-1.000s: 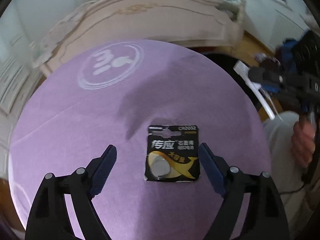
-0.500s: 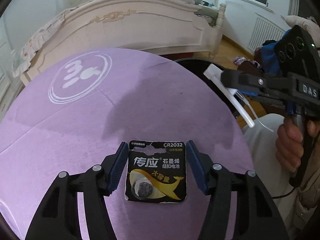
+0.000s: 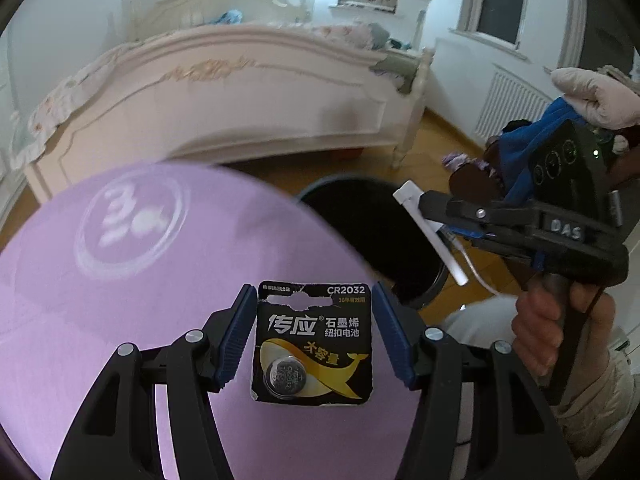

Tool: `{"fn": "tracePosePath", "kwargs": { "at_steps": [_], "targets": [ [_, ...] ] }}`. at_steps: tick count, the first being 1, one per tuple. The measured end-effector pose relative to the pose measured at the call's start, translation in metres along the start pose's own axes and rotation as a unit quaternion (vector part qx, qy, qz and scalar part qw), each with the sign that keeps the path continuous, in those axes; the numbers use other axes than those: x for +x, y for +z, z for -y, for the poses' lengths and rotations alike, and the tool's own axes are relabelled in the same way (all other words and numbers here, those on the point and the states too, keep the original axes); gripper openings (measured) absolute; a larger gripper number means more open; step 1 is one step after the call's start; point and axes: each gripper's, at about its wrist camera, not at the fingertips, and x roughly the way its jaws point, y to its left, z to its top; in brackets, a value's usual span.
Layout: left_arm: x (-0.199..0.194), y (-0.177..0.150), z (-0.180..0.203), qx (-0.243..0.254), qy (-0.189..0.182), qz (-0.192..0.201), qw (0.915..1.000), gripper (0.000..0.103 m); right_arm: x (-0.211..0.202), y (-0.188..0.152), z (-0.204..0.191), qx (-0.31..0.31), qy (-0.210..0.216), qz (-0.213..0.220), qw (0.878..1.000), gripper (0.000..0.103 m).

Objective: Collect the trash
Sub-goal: 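Carry the battery card and spray pump over the black bin and open both tools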

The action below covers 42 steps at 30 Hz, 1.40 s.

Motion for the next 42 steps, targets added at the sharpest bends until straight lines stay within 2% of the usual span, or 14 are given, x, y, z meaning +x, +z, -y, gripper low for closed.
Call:
{"fn": "tracePosePath", "kwargs": {
  "at_steps": [3, 6, 10, 15, 27, 31, 32, 33, 34, 35, 36, 42],
  "targets": [
    [0.01, 0.023, 0.015, 0.011, -0.015, 0.014, 0.9997, 0.059, -0.016, 0.024, 0.015, -0.002, -0.053, 0.021, 0.998, 0.024],
    [0.025, 0.044, 0.035, 0.027, -0.036, 0.024, 0.9987, 0.059, -0.026, 0.038, 0.039, 0.018, -0.083, 0.027, 0.996, 0.024],
    [0.054, 0.063, 0.055, 0.038, -0.062, 0.022, 0.9971, 0.059, -0.029, 0.05, 0.066, 0.031, -0.114, 0.024, 0.993, 0.024],
    [0.091, 0.081, 0.065, 0.025, -0.086, 0.005, 0.996, 0.059, -0.025, 0.054, 0.094, 0.045, -0.131, 0.013, 0.99, 0.024],
    [0.128, 0.097, 0.07, 0.021, -0.084, -0.015, 0.9961, 0.059, -0.007, 0.063, 0.124, 0.066, -0.144, 0.001, 0.987, 0.024],
    [0.132, 0.097, 0.074, 0.022, -0.059, -0.016, 0.9979, 0.061, -0.002, 0.062, 0.128, 0.075, -0.159, -0.012, 0.984, 0.024],
    [0.132, 0.097, 0.075, 0.024, -0.047, -0.017, 0.9984, 0.069, 0.001, 0.063, 0.128, 0.078, -0.164, -0.014, 0.983, 0.024],
    [0.131, 0.098, 0.077, 0.027, -0.038, -0.015, 0.9988, 0.081, 0.002, 0.063, 0.129, 0.081, -0.167, -0.015, 0.982, 0.041],
    [0.128, 0.098, 0.078, 0.031, -0.024, -0.006, 0.9992, 0.086, 0.0, 0.063, 0.129, 0.087, -0.168, -0.007, 0.982, 0.068],
    [0.123, 0.098, 0.079, 0.038, -0.009, 0.006, 0.9992, 0.092, -0.005, 0.062, 0.128, 0.09, -0.166, 0.004, 0.982, 0.077],
    [0.117, 0.098, 0.08, 0.045, 0.003, 0.016, 0.9988, 0.096, -0.008, 0.061, 0.125, 0.092, -0.16, 0.016, 0.983, 0.08],
    [0.084, 0.091, 0.073, 0.052, 0.053, 0.032, 0.9967, 0.097, -0.019, 0.058, 0.095, 0.071, -0.147, 0.018, 0.986, 0.08]
  ]
}}
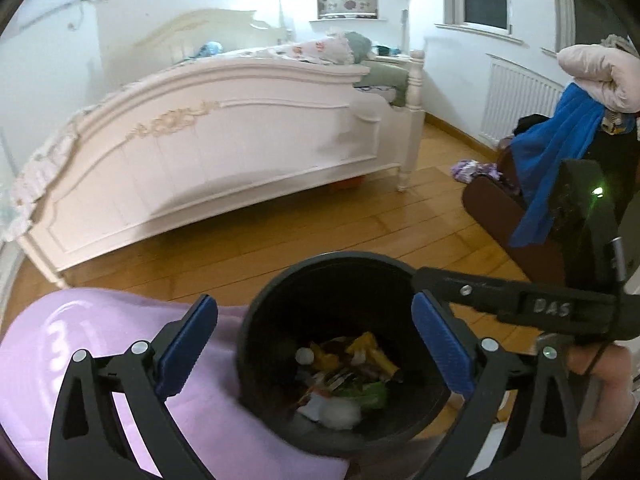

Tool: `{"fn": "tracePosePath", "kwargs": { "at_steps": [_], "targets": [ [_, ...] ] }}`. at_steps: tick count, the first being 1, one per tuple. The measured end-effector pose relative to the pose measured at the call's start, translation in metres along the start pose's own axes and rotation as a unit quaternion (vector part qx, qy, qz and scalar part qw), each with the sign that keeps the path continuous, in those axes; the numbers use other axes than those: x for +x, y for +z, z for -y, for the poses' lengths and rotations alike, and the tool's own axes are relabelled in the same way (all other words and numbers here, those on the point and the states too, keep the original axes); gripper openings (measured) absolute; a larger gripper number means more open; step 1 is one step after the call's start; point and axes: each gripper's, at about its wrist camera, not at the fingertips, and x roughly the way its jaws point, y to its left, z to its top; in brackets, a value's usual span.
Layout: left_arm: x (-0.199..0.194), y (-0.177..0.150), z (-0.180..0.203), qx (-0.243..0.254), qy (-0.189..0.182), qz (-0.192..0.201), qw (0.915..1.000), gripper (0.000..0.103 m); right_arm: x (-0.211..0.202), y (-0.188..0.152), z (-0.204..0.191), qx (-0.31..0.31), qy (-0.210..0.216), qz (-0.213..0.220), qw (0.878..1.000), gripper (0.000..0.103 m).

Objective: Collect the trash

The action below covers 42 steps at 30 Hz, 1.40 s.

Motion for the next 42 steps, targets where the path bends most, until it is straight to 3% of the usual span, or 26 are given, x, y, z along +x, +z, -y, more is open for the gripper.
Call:
{"fn": "tracePosePath", "kwargs": {
  "at_steps": [9, 14, 17, 22, 29, 32, 42],
  "targets": [
    [-0.099, -0.046, -0.058, -0.076, 0.083, 0.053, 0.9922, 0.097, -0.023, -0.038, -0.089, -0.062, 0.042, -0.01, 0.997, 0.08],
    [-0.159, -0.082, -0.108, -0.143, 0.155, 0.069, 0.9751, 0.097, -0.023, -0.073, -0.176, -0.138, 0.076, -0.027, 0.987, 0.08],
    [-0.198, -0.11, -0.141, -0.189, 0.195, 0.084, 0.9587, 0.097, -0.024, -0.094, -0.223, -0.183, 0.092, -0.031, 0.978, 0.08],
    [-0.245, -0.146, -0.178, -0.232, 0.231, 0.104, 0.939, 0.097, -0.022, -0.134, -0.302, -0.263, 0.104, -0.024, 0.959, 0.08],
    [-0.28, -0.185, -0.215, -0.28, 0.244, 0.127, 0.9198, 0.097, -0.007, -0.179, -0.37, -0.322, 0.086, -0.019, 0.943, 0.08],
    [-0.285, -0.194, -0.225, -0.295, 0.24, 0.132, 0.9155, 0.097, -0.001, -0.192, -0.385, -0.338, 0.076, -0.014, 0.938, 0.08],
    [-0.291, -0.203, -0.232, -0.298, 0.237, 0.137, 0.9145, 0.097, 0.006, -0.204, -0.383, -0.343, 0.072, -0.017, 0.936, 0.08]
  ]
}}
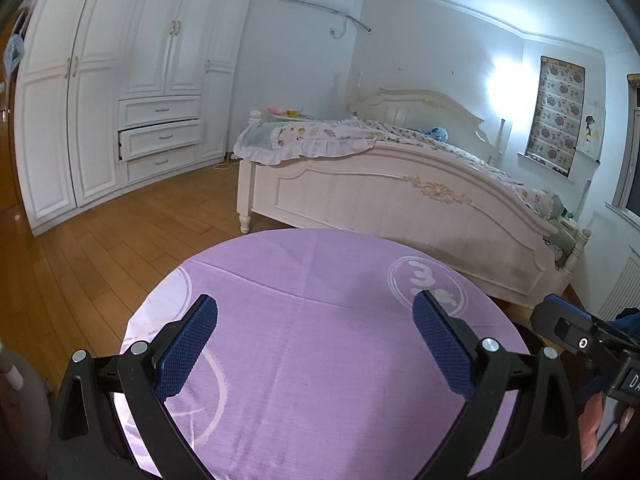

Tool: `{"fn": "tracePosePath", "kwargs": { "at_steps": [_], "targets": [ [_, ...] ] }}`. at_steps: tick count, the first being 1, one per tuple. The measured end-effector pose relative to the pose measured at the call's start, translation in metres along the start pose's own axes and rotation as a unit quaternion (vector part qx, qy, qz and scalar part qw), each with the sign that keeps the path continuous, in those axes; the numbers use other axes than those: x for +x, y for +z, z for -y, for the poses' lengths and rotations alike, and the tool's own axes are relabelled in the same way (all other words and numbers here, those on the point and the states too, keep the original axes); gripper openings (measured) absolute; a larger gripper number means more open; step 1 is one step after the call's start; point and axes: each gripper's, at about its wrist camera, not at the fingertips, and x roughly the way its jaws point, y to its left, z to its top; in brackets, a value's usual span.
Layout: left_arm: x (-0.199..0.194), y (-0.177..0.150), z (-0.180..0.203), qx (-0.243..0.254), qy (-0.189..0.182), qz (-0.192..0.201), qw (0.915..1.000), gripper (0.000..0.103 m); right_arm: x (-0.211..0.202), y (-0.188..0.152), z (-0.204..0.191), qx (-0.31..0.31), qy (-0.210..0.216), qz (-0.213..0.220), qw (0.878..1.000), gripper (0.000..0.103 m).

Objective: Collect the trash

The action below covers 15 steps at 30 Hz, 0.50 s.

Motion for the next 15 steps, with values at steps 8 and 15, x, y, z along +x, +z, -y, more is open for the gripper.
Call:
{"fn": "tracePosePath", "kwargs": {
  "at_steps": [8, 15],
  "targets": [
    [0.0064, -0.0004, 0.0059, 0.016, -0.001, -0.006, 0.9999, 0.097, 0.0017, -0.0026, 0.0092, 0.01, -0.005, -0.001, 1.0, 0.08],
    [0.0095, -0.0012, 0.0044, 0.022, 0.005, -0.014, 0.9996, 0.097, 0.0063, -0.0067, 0.0092, 0.015, -0.002, -0.004, 1.0, 0.084]
  ]
}}
